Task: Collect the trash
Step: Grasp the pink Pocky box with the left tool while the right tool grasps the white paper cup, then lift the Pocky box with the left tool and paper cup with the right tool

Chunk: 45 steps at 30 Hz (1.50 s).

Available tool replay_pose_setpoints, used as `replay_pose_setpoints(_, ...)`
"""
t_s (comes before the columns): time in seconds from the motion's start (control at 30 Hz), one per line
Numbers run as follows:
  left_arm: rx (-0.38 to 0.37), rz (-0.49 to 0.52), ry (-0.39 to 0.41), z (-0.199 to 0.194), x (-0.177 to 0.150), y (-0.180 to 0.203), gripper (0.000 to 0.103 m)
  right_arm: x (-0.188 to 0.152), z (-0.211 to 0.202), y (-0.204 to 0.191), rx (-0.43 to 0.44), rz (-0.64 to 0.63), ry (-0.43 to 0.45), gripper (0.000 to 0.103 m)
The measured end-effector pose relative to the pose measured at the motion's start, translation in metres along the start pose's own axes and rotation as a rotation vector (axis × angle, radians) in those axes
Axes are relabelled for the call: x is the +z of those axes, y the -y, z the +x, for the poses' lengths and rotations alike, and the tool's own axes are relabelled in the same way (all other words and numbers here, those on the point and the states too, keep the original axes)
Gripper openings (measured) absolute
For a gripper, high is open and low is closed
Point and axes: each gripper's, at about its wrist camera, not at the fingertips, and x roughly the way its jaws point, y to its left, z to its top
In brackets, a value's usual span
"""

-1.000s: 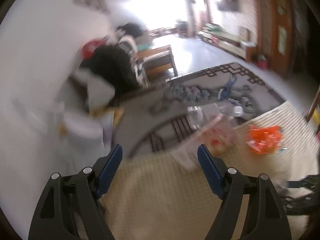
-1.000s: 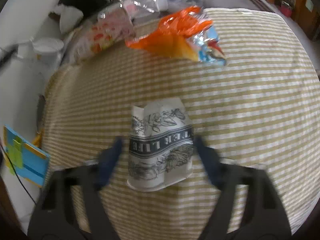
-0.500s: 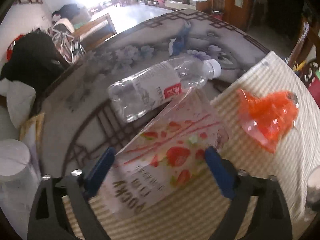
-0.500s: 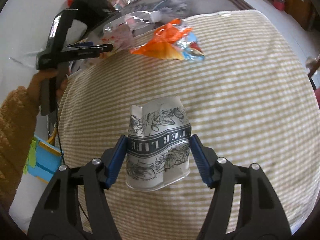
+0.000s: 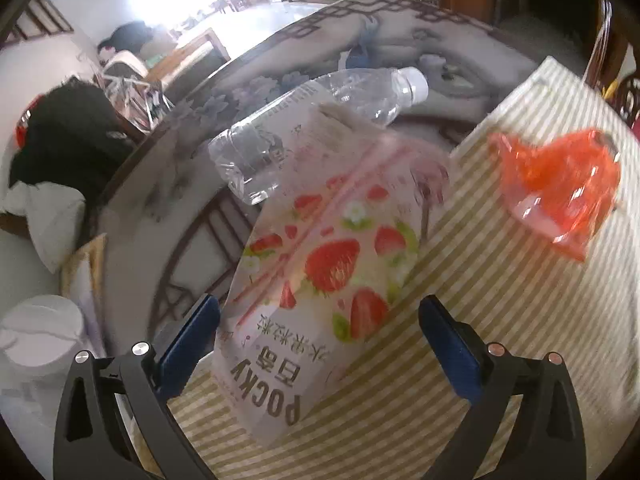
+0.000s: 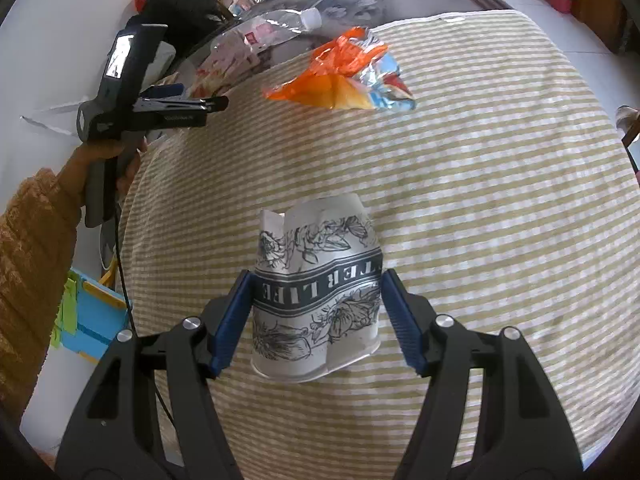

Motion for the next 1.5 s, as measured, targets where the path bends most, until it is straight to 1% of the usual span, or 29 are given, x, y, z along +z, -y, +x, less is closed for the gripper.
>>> replay_pose_setpoints(0.03,0.014,0.006,-0.003,0.0,-0.001,0.003,0.094,-0.001,0.0,-0.001,0.001,-0.003,-0.001,0.063)
replay_pose_setpoints(0.1,0.051,0.019,0.008,-0.003,0.0,0.009,0.085,-0.002,0.001,-0.004,0.002,-0.008,-0.003,0.063)
replay_pose_setpoints(0.13,0.075,0.02,0.015,-0.005,0.0,0.011,0.077,-0.002,0.001,-0.004,0.003,-0.011,-0.003,0.063)
replay_pose_setpoints(0.2,0.081,-0.006,0.017,-0.01,0.002,0.008,0.055,-0.003,0.0,-0.005,0.004,-0.013,-0.001,0.063)
replay_pose_setpoints(0.23,0.099,-0.018,0.02,-0.013,0.003,0.006,0.044,-0.004,0.0,-0.005,0.004,-0.011,0.001,0.063)
replay_pose_setpoints(0.27,0.089,-0.044,0.012,-0.014,0.004,0.004,0.029,-0.004,-0.002,-0.004,0.004,-0.009,0.004,0.063)
replay_pose_setpoints(0.33,0.006,-0.145,-0.016,-0.018,-0.001,-0.005,0.028,-0.005,-0.005,-0.001,0.008,0.001,0.014,0.063)
replay_pose_setpoints(0.37,-0.011,-0.175,-0.027,-0.021,-0.004,-0.006,0.027,-0.004,-0.007,0.001,0.009,0.004,0.018,0.063)
replay_pose_setpoints(0.43,-0.041,-0.208,-0.046,-0.028,-0.017,-0.004,0.027,-0.004,-0.01,0.006,0.013,0.017,0.028,0.064)
replay_pose_setpoints(0.53,-0.131,-0.266,-0.062,-0.044,-0.037,0.001,0.027,-0.003,-0.012,0.012,0.019,0.037,0.034,0.064)
replay_pose_setpoints(0.57,-0.152,-0.288,-0.065,-0.051,-0.048,0.007,0.027,-0.003,-0.012,0.014,0.022,0.043,0.034,0.064)
replay_pose_setpoints(0.63,-0.163,-0.313,-0.067,-0.062,-0.062,0.012,0.032,-0.003,-0.01,0.017,0.027,0.053,0.03,0.064)
replay_pose_setpoints(0.67,-0.164,-0.319,-0.066,-0.063,-0.066,0.013,0.032,-0.003,-0.009,0.018,0.029,0.057,0.027,0.064)
replay_pose_setpoints(0.7,-0.168,-0.323,-0.061,-0.066,-0.072,0.016,0.037,-0.002,-0.008,0.018,0.031,0.059,0.024,0.064)
replay_pose_setpoints(0.73,-0.163,-0.323,-0.056,-0.067,-0.074,0.018,0.054,-0.002,-0.006,0.017,0.034,0.058,0.02,0.064)
replay_pose_setpoints(0.77,-0.156,-0.322,-0.051,-0.066,-0.072,0.02,0.067,-0.001,-0.004,0.017,0.035,0.057,0.015,0.064)
replay_pose_setpoints(0.83,-0.156,-0.329,-0.052,-0.064,-0.074,0.022,0.066,0.0,-0.002,0.014,0.036,0.047,0.009,0.064)
replay_pose_setpoints(0.9,-0.173,-0.344,-0.053,-0.058,-0.072,0.024,0.066,0.001,-0.001,0.007,0.03,0.028,0.01,0.064)
replay_pose_setpoints(0.93,-0.177,-0.345,-0.055,-0.055,-0.072,0.026,0.062,0.001,-0.002,0.004,0.029,0.016,0.013,0.064)
replay_pose_setpoints(0.97,-0.18,-0.348,-0.065,-0.049,-0.072,0.026,0.048,0.001,-0.003,0.002,0.029,0.007,0.018,0.063)
replay_pose_setpoints(1.0,-0.174,-0.362,-0.078,-0.045,-0.071,0.027,0.042,0.0,-0.005,-0.001,0.029,-0.004,0.026,0.064)
replay_pose_setpoints(1.03,-0.175,-0.388,-0.071,-0.045,-0.073,0.027,0.037,0.0,-0.008,-0.002,0.029,-0.01,0.033,0.063)
replay_pose_setpoints(1.13,-0.214,-0.496,-0.028,-0.053,-0.082,0.022,0.035,-0.001,-0.018,0.0,0.028,-0.009,0.068,0.064)
replay_pose_setpoints(1.2,-0.194,-0.546,0.009,-0.063,-0.089,0.022,0.035,-0.001,-0.022,0.004,0.03,0.004,0.088,0.064)
replay_pose_setpoints(1.27,-0.133,-0.54,0.065,-0.079,-0.095,0.026,0.035,-0.001,-0.026,0.007,0.032,0.016,0.104,0.064)
replay_pose_setpoints(1.3,-0.084,-0.514,0.103,-0.091,-0.099,0.032,0.035,-0.001,-0.027,0.008,0.034,0.018,0.109,0.064)
replay_pose_setpoints(1.33,-0.06,-0.501,0.123,-0.099,-0.102,0.037,0.035,-0.001,-0.028,0.009,0.035,0.02,0.113,0.064)
replay_pose_setpoints(1.37,-0.055,-0.499,0.138,-0.106,-0.105,0.04,0.035,-0.001,-0.029,0.009,0.036,0.019,0.116,0.063)
replay_pose_setpoints(1.5,-0.082,-0.517,0.168,-0.125,-0.113,0.05,0.035,0.002,-0.035,0.005,0.039,0.004,0.133,0.064)
